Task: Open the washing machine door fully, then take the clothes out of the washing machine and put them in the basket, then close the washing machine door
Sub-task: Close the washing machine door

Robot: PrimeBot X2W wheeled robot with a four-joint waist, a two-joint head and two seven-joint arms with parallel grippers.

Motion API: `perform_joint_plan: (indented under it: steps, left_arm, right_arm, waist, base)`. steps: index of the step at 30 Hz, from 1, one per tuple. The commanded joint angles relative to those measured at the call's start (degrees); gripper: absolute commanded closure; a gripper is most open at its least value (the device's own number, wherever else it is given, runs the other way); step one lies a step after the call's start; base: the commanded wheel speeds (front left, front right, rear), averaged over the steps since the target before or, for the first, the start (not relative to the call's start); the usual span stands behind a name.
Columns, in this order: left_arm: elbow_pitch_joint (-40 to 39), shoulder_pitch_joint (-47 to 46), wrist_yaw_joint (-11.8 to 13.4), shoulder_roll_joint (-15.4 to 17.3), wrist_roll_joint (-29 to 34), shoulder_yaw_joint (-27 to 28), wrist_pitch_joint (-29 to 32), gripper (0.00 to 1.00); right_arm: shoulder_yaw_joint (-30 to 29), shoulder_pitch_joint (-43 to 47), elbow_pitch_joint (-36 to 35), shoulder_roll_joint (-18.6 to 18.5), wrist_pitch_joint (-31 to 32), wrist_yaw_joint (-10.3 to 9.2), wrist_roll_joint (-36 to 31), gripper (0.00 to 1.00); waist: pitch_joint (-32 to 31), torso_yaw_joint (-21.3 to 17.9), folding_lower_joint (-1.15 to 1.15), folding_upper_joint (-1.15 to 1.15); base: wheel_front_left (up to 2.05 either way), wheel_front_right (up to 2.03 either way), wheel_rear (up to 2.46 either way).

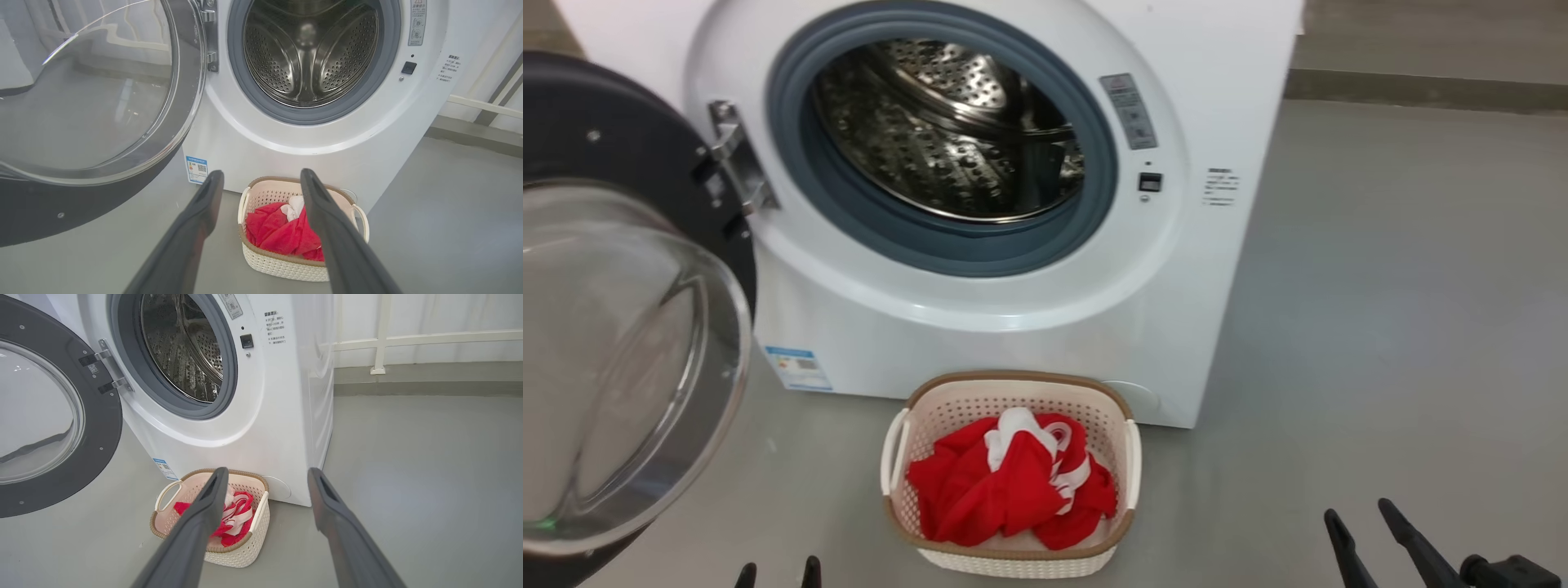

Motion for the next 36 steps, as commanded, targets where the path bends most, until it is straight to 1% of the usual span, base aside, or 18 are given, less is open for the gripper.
perform_joint_plan:
  steps: [1, 2, 11, 18, 19, 24, 29, 36]
  left_arm:
    - [-0.94, -2.26, 0.67, 0.40, -0.52, 1.75, -0.29, 0.00]
    - [-0.77, -2.33, 1.09, 0.40, -0.68, 1.85, -0.29, 0.00]
    - [-0.70, -2.07, 3.54, 0.40, -1.86, 1.15, -0.29, 0.00]
    - [-0.56, -1.61, 5.69, 0.40, -3.43, 0.03, -0.29, 0.00]
    - [-0.56, -1.61, 5.69, 0.40, -3.43, 0.03, -0.29, 0.00]
    - [-2.19, -0.99, 7.29, 0.40, -5.12, -0.12, -0.29, 0.00]
    - [-3.67, -0.55, 8.59, 0.40, -6.65, -0.26, -0.29, 0.00]
    - [-4.55, -0.19, 9.14, 0.40, -7.49, -0.21, -0.29, 0.00]
  right_arm:
    - [1.62, -3.07, -1.00, -1.62, -0.37, 0.28, -0.44, 0.00]
    - [2.61, -3.88, -0.78, -1.82, -0.37, 0.28, -0.44, 0.00]
    - [6.90, -6.74, 0.32, -1.79, -0.37, 0.28, -0.10, 0.00]
    - [10.29, -8.74, 1.28, -0.95, -0.37, 0.28, -0.05, 0.00]
    - [10.29, -8.74, 1.28, -0.95, -0.37, 0.28, -0.05, 0.00]
    - [14.67, -11.41, 2.19, -1.54, -0.37, 0.28, 0.27, 0.00]
    - [17.82, -14.17, 3.09, -2.24, -0.37, 0.28, 1.18, 0.00]
    - [19.23, -15.63, 3.66, -2.66, -0.37, 0.28, 1.92, 0.00]
  waist:
    - [0.12, 3.37, 0.00, 0.00]
    - [0.08, 5.16, 0.00, 0.00]
    - [-0.79, 13.96, 0.00, 0.00]
    - [-1.48, 19.66, 0.00, 0.00]
    - [-1.48, 19.66, 0.00, 0.00]
    - [-0.53, 20.77, 0.00, 0.00]
    - [0.13, 21.25, 0.00, 0.00]
    - [0.32, 21.33, 0.00, 0.00]
  base:
    - [0.00, 0.00, 0.00]
    - [0.00, 0.00, 0.00]
    - [0.00, 0.00, 0.00]
    - [0.00, 0.00, 0.00]
    - [0.00, 0.00, 0.00]
    - [0.00, 0.00, 0.00]
    - [0.00, 0.00, 0.00]
    - [0.00, 0.00, 0.00]
